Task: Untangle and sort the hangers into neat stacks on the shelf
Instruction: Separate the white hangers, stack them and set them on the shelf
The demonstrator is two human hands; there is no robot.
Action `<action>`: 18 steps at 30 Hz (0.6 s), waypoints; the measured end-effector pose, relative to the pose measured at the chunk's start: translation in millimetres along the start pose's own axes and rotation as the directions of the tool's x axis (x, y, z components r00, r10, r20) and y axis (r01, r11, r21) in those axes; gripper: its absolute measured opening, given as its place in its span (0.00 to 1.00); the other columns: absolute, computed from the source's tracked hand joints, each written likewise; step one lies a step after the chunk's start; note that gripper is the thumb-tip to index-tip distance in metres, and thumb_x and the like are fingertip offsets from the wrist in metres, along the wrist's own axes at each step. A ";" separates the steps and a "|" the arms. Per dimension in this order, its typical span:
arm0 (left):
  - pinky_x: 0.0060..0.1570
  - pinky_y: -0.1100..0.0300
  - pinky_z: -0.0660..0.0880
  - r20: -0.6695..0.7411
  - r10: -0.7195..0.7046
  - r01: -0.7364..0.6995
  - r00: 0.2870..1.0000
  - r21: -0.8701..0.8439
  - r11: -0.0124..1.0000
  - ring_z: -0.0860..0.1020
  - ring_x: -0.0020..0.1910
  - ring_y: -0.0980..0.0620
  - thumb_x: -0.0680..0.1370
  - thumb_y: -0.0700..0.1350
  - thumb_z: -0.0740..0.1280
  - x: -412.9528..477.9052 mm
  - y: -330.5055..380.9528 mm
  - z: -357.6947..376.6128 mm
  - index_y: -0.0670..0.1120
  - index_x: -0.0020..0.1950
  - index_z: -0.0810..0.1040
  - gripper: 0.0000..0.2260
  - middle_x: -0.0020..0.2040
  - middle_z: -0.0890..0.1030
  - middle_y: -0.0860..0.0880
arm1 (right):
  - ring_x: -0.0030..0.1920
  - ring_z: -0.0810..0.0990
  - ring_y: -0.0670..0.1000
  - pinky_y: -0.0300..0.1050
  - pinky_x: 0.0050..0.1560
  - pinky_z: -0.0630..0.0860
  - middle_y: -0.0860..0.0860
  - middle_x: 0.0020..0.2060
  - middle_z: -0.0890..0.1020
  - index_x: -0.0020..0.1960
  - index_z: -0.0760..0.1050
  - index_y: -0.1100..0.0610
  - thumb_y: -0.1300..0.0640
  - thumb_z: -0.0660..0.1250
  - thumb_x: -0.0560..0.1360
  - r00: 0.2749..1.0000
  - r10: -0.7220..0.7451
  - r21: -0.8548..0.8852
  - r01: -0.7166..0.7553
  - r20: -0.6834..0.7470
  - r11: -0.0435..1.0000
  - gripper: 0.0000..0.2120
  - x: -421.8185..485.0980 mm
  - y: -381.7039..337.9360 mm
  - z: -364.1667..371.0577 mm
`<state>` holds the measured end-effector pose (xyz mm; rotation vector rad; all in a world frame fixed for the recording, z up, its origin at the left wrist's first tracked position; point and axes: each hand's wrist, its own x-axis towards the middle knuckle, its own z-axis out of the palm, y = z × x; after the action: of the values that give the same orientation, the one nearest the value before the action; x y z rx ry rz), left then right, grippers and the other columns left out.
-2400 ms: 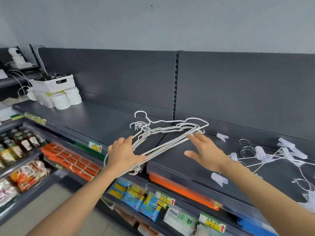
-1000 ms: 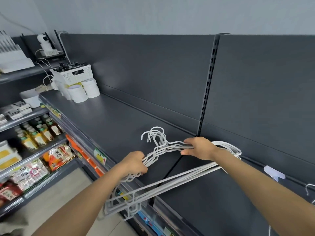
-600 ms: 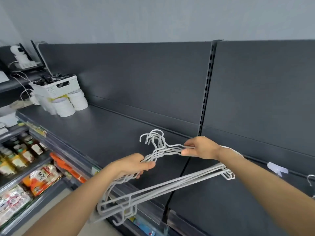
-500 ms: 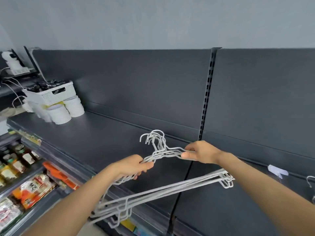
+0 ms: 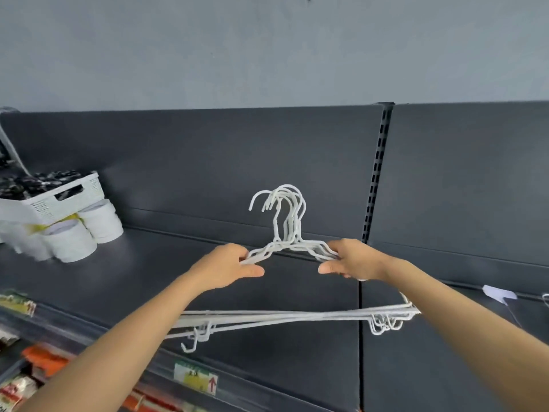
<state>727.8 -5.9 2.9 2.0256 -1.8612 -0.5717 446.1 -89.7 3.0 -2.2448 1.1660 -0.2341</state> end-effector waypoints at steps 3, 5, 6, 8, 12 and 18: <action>0.35 0.57 0.63 -0.107 0.106 -0.096 0.989 0.091 0.991 0.67 0.31 0.52 0.69 0.63 0.70 9.2 -1.9 -8.2 0.46 0.40 0.72 0.20 0.33 0.71 0.52 | 0.32 0.62 0.50 0.44 0.33 0.61 0.50 0.31 0.65 0.38 0.60 0.57 0.43 0.70 0.71 0.990 -0.015 -0.078 0.004 -0.142 0.997 0.23 2.7 -5.3 5.4; 0.35 0.57 0.63 -0.150 0.193 -0.170 0.970 0.150 0.974 0.67 0.33 0.53 0.70 0.61 0.70 13.0 -3.0 -6.2 0.48 0.40 0.71 0.18 0.35 0.72 0.52 | 0.31 0.60 0.50 0.45 0.33 0.59 0.49 0.30 0.65 0.37 0.59 0.55 0.42 0.69 0.71 0.980 -0.014 -0.113 -0.009 -0.201 0.994 0.23 1.0 -6.2 11.1; 0.35 0.57 0.63 -0.156 0.224 -0.200 0.962 0.155 0.967 0.67 0.34 0.53 0.71 0.61 0.70 14.6 -4.6 -2.9 0.49 0.39 0.70 0.17 0.36 0.71 0.53 | 0.31 0.61 0.50 0.45 0.32 0.60 0.48 0.30 0.65 0.36 0.58 0.53 0.41 0.68 0.71 0.975 -0.008 -0.143 -0.024 -0.220 0.989 0.23 -1.2 -7.6 13.5; 0.36 0.57 0.65 -0.158 0.259 -0.237 0.953 0.145 0.961 0.68 0.35 0.53 0.71 0.60 0.70 16.7 -7.4 4.8 0.51 0.39 0.68 0.16 0.36 0.70 0.54 | 0.32 0.64 0.50 0.45 0.32 0.62 0.47 0.31 0.67 0.37 0.57 0.51 0.40 0.67 0.72 0.969 0.011 -0.214 -0.065 -0.245 0.975 0.22 -5.0 -8.0 19.5; 0.39 0.57 0.69 -0.186 0.321 -0.284 0.929 0.201 0.938 0.71 0.38 0.53 0.72 0.61 0.68 22.5 -7.1 13.5 0.51 0.46 0.71 0.16 0.40 0.71 0.55 | 0.44 0.74 0.55 0.48 0.40 0.71 0.51 0.42 0.75 0.46 0.63 0.55 0.40 0.65 0.73 0.947 0.034 -0.273 -0.127 -0.320 0.954 0.20 -13.8 -4.7 30.0; 0.41 0.60 0.69 -0.218 0.393 -0.346 0.893 0.224 0.911 0.74 0.43 0.53 0.71 0.62 0.68 29.6 5.7 22.5 0.49 0.58 0.75 0.22 0.45 0.72 0.57 | 0.42 0.73 0.53 0.47 0.41 0.71 0.48 0.45 0.72 0.52 0.64 0.55 0.41 0.65 0.74 0.915 0.035 -0.291 -0.164 -0.402 0.942 0.20 -33.1 0.3 28.9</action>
<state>713.5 -35.3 -15.8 1.6746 -2.1161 -0.0316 437.8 -51.4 -16.9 -2.4795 1.6276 -0.5043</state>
